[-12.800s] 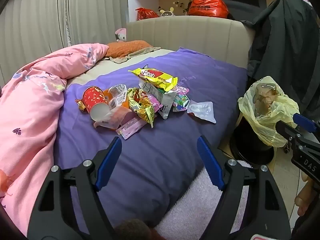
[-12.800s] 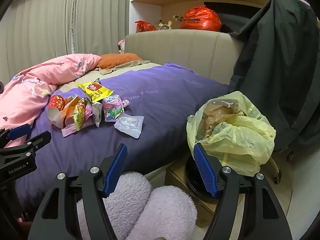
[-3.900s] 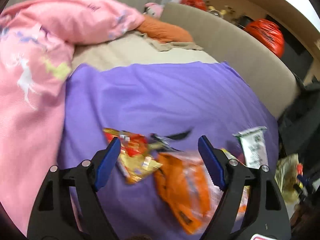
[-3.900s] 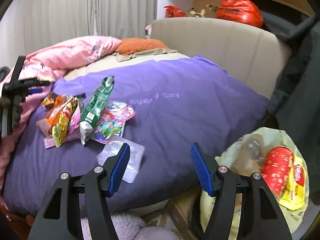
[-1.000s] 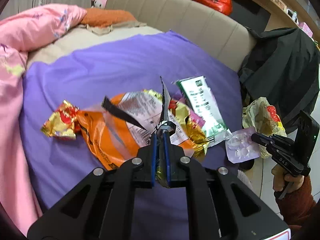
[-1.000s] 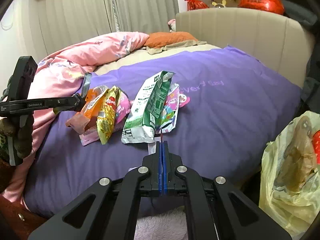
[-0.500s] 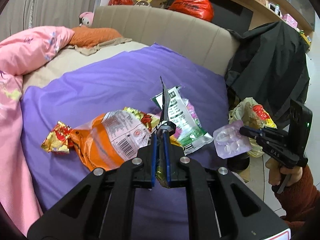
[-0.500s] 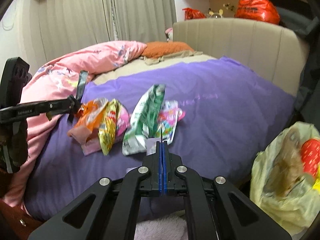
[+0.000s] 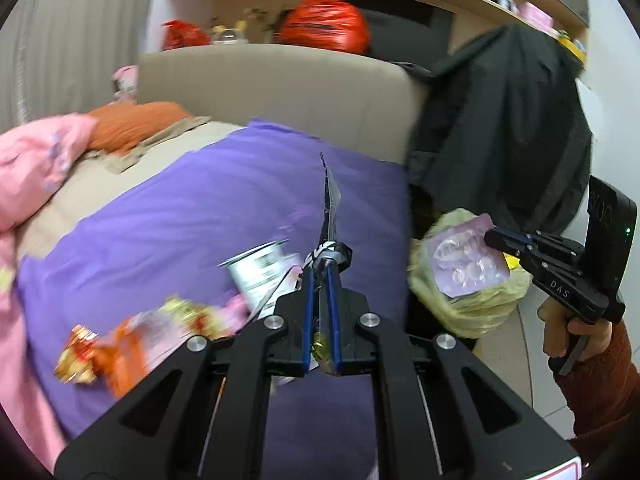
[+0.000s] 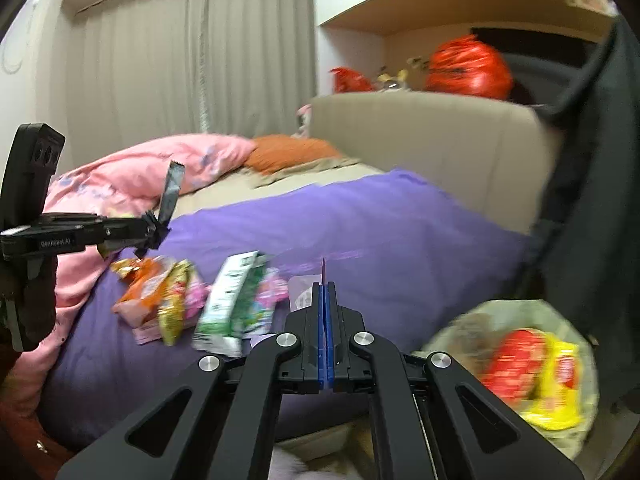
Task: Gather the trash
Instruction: 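Carry the wrapper strip and blister pack to the bin and release both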
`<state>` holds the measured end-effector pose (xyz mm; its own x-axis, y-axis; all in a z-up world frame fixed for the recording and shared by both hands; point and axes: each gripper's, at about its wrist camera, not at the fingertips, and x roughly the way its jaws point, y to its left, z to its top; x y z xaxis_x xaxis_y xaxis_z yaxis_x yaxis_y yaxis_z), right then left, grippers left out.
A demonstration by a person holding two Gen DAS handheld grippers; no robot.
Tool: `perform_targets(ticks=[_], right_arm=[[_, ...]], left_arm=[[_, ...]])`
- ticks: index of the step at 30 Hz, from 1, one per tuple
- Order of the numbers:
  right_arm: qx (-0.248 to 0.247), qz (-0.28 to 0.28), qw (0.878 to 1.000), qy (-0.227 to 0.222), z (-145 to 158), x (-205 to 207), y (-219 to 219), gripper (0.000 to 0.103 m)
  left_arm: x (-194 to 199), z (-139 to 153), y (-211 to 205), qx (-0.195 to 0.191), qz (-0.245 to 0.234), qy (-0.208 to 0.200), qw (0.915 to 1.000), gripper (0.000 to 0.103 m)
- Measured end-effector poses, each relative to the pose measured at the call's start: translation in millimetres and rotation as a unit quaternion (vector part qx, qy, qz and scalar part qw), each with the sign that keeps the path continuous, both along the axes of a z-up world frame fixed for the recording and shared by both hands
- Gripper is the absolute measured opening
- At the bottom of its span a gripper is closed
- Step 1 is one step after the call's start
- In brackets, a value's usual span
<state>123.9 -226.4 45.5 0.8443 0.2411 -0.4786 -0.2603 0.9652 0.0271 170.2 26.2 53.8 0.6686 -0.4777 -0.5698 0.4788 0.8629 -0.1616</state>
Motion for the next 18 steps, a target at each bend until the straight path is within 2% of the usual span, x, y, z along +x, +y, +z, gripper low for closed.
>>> perform_targets(ticks=[5, 9, 12, 15, 18], right_arm=[[-0.007, -0.06, 0.998, -0.022, 17, -22, -66, 0.003], [-0.017, -0.11, 0.993, -0.029, 21, -40, -117, 0.003], [-0.018, -0.144, 0.989, -0.029, 20, -51, -149, 0.003], [-0.017, -0.174, 0.984, -0.028, 19, -60, -180, 0.003], [-0.021, -0.189, 0.982, -0.02, 17, -60, -201, 0.003]], left_arm=[[10, 9, -87, 0.0, -0.074, -0.003, 0.9973, 0.007], [14, 10, -159, 0.003, -0.138, -0.003, 0.9904, 0.007], [19, 8, -208, -0.013, -0.191, 0.012, 0.9814, 0.007], [26, 1, -256, -0.028, -0.249, 0.04, 0.9672, 0.007], [34, -18, -307, -0.014, -0.293, 0.068, 0.9537, 0.007]])
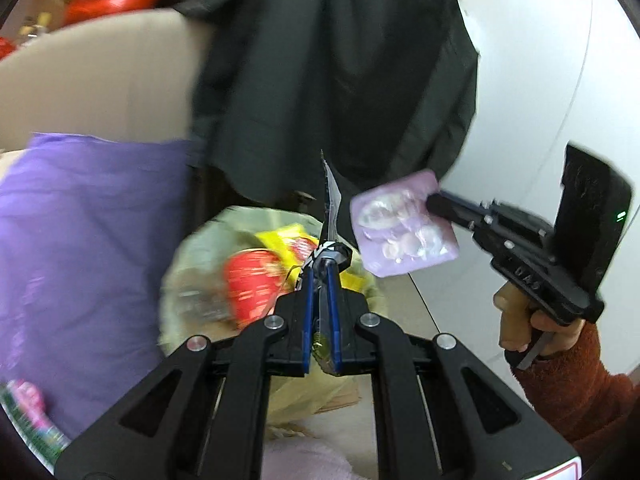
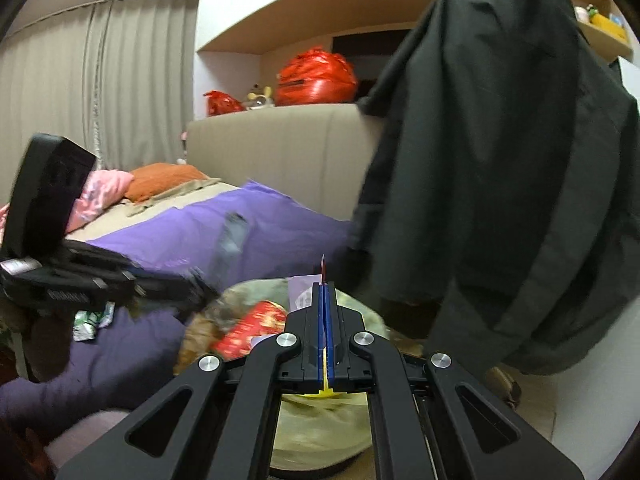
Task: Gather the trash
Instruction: 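Carry the wrapper strip and blister pack to the bin and release both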
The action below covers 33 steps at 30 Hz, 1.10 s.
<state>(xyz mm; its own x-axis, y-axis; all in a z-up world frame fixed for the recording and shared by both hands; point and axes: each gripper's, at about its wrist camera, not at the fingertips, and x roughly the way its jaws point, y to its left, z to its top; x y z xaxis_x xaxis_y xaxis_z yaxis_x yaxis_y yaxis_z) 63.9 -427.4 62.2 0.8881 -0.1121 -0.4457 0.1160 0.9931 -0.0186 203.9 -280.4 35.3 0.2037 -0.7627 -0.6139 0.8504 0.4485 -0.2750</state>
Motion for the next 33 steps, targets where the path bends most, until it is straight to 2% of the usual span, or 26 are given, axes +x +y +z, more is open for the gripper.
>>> perform_targets(ticks=[3, 6, 9, 14, 20, 27, 33], right_arm=[[-0.003, -0.001, 1.0, 0.017, -10, 10, -12, 0.003], [0.003, 0.005, 0.999, 0.043, -30, 31, -20, 0.003], [0.016, 0.019, 0.997, 0.072, -58, 53, -22, 0.003], [0.035, 0.034, 0.993, 0.104, -93, 80, -22, 0.003], [0.048, 0.039, 0.991, 0.119, -111, 89, -26, 0.003], [0.053, 0.043, 0.988, 0.141, -120, 90, -23, 0.003], [0.046, 0.037, 0.988, 0.14, -113, 83, -16, 0.003]], left_arm=[[13, -28, -34, 0.054, 0.001, -0.001, 0.9985, 0.007], [31, -60, -55, 0.12, 0.022, -0.004, 0.9925, 0.007], [41, -78, -54, 0.146, 0.027, -0.002, 0.989, 0.007], [45, -96, -51, 0.164, 0.021, -0.006, 0.9862, 0.007], [47, -101, -50, 0.163, 0.019, -0.005, 0.9864, 0.007], [44, -97, -42, 0.155, 0.023, 0.005, 0.9876, 0.007], [39, -93, -34, 0.15, 0.02, 0.006, 0.9884, 0.008]])
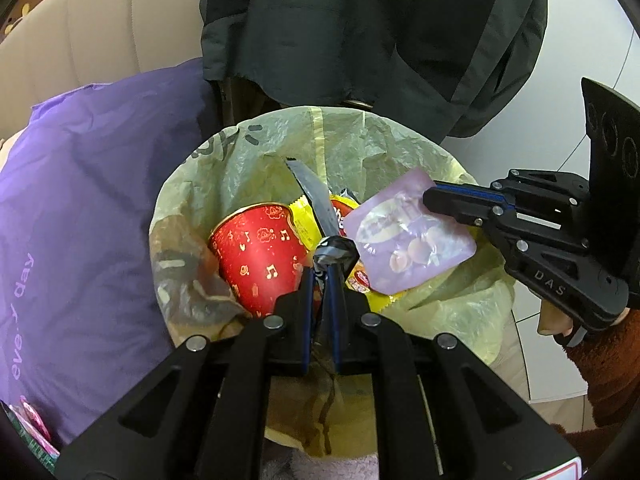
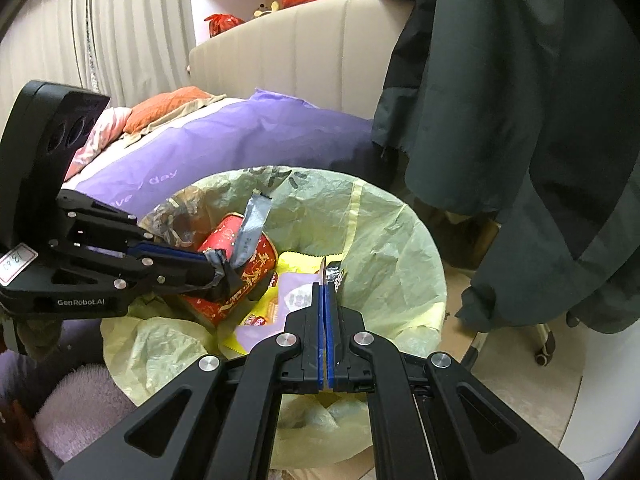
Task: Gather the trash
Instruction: 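Carry the wrapper strip and blister pack to the bin and release both, then move both tools back over the bed toward the remaining trash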
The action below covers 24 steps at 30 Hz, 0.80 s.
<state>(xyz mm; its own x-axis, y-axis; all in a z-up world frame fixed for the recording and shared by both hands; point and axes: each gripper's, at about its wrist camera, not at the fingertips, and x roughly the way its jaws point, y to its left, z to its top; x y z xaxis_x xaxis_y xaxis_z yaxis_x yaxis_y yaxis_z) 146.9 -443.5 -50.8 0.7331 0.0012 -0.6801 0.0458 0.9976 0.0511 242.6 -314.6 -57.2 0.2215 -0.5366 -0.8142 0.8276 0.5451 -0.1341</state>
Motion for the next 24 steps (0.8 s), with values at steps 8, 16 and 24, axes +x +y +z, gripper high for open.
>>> perform_targets(ticks=[8, 16, 24], right_arm=[[-0.015, -0.025, 1.0, -0.001, 7, -5, 8, 0.005], [-0.025, -0.029, 0.999, 0.006, 11, -13, 17, 0.005], [0.004, -0.017, 1.0, 0.017, 10, -31, 25, 0.005]], left_arm=[[2, 22, 26, -0.068, 0.02, 0.012, 0.9974, 0.03], [-6, 41, 60, -0.085, 0.06, 0.009, 0.9946, 0.037], [-26, 50, 113, -0.096, 0.091, 0.016, 0.9911, 0.038]])
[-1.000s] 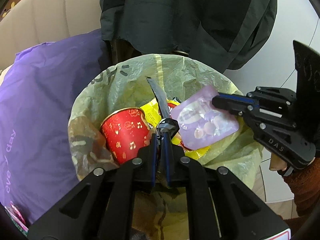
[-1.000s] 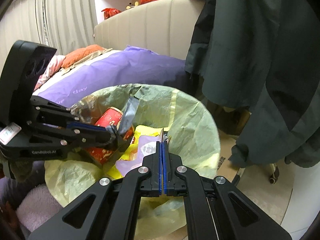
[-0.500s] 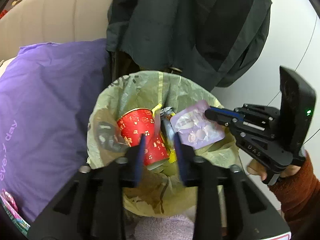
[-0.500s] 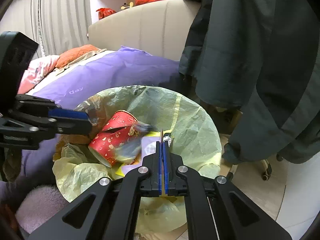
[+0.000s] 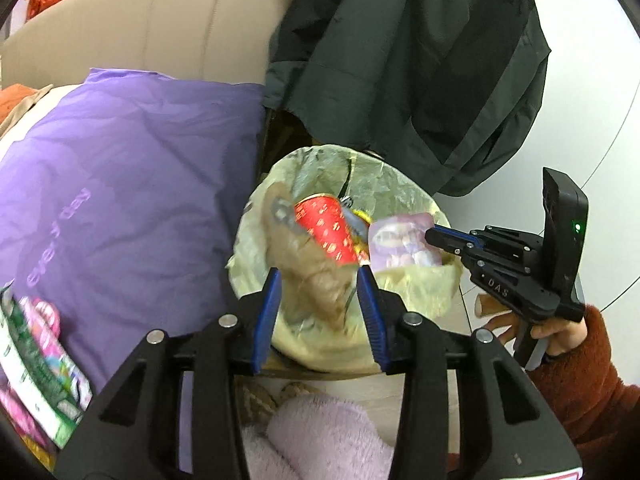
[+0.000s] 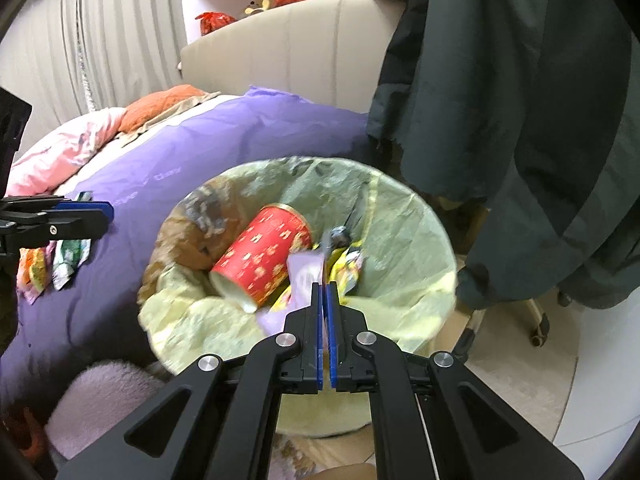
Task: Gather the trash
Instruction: 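Move both tools back over the bed toward the remaining trash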
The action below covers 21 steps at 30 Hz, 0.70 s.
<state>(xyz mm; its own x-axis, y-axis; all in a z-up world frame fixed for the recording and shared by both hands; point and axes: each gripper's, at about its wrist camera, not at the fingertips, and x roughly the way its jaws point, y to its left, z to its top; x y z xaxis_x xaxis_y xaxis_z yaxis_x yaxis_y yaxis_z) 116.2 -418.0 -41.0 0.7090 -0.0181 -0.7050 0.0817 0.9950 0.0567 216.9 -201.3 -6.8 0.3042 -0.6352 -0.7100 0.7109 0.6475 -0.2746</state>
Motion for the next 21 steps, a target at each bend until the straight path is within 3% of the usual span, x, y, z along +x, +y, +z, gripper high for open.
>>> perform_targets(ticks=[7, 12, 13, 15, 16, 19, 21], right_arm=[[-0.007, 0.034, 0.999, 0.006, -2, -19, 23, 0.005], [0.017, 0.048, 0.999, 0.004, 5, -33, 31, 0.007], [0.019, 0.05, 0.999, 0.003, 7, -34, 32, 0.014], [0.013, 0.053, 0.998, -0.006, 10, -37, 36, 0.049], [0.002, 0.048, 0.999, -0.017, 14, -38, 40, 0.074], [-0.031, 0.027, 0.998, -0.043, 24, -37, 49, 0.074], [-0.027, 0.033, 0.998, -0.051, 29, -33, 55, 0.074]], left_arm=[[-12, -4, 40, -0.003, 0.023, 0.01, 0.9997, 0.041], [-12, -6, 70, -0.02, 0.048, 0.024, 0.9984, 0.043], [-11, -6, 77, -0.025, 0.055, 0.028, 0.9978, 0.044], [-10, -7, 91, -0.034, 0.067, 0.033, 0.9966, 0.047], [-9, -7, 96, -0.036, 0.072, 0.034, 0.9962, 0.047], [-9, -7, 111, -0.038, 0.086, 0.031, 0.9951, 0.048], [-10, -4, 124, -0.037, 0.094, 0.025, 0.9946, 0.048]])
